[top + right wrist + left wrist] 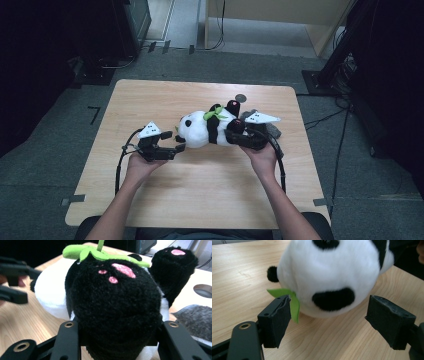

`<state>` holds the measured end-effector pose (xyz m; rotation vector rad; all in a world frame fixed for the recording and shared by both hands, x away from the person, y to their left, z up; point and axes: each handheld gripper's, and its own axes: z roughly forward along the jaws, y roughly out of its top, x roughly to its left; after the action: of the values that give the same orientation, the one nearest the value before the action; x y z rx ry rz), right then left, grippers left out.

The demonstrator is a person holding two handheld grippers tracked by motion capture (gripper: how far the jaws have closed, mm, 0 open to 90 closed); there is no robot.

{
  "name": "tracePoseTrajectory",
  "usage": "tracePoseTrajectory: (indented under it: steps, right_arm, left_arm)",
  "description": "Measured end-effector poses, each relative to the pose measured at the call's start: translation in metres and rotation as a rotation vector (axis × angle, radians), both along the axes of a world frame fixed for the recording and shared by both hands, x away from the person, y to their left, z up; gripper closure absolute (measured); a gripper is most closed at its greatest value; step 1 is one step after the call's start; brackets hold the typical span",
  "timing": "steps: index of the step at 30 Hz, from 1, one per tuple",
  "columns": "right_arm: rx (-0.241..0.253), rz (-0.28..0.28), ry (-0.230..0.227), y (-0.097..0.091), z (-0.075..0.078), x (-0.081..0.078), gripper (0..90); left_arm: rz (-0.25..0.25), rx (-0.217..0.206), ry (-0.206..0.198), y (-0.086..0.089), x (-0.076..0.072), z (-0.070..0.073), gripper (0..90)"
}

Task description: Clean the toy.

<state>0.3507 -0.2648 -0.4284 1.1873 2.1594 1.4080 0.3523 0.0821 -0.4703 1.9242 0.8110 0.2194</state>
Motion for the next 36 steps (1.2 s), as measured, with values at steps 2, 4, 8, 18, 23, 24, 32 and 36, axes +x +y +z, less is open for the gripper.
tracePoseTrajectory:
  steps: [2,4,8,18,23,24,32,36]
  right_arm:
    - [0.019,0.003,0.001,-0.001,0.002,-0.001,54.4]
    - [0.034,0.015,0.008,0.000,0.003,-0.003,54.3]
    - [0.039,0.045,0.014,0.007,0.006,-0.006,54.4]
    - [0.038,0.098,0.053,0.019,0.002,-0.008,54.4]
    - [0.039,0.096,0.053,0.017,0.002,-0.008,52.0]
    - [0.033,0.091,0.045,0.017,0.003,-0.008,50.2]
    - [-0.012,0.111,-0.008,0.019,0.004,-0.011,34.3]
    - [-0.057,0.122,-0.052,0.019,0.002,-0.012,29.3]
  left_arm:
    - [-0.002,0.012,-0.016,-0.003,0.000,-0.002,19.5]
    - [-0.018,0.013,-0.035,-0.006,0.000,-0.003,19.5]
    - [-0.033,0.013,-0.089,-0.011,-0.001,-0.004,17.9]
    - [0.011,0.003,-0.092,-0.015,0.003,-0.009,15.2]
    - [0.028,-0.016,-0.091,-0.012,0.000,-0.004,37.4]
    - [0.028,-0.017,-0.083,-0.012,0.000,-0.002,41.4]
    - [0.025,-0.051,0.006,-0.004,0.001,0.005,52.4]
    - [0.044,-0.056,0.034,0.002,0.005,0.008,53.1]
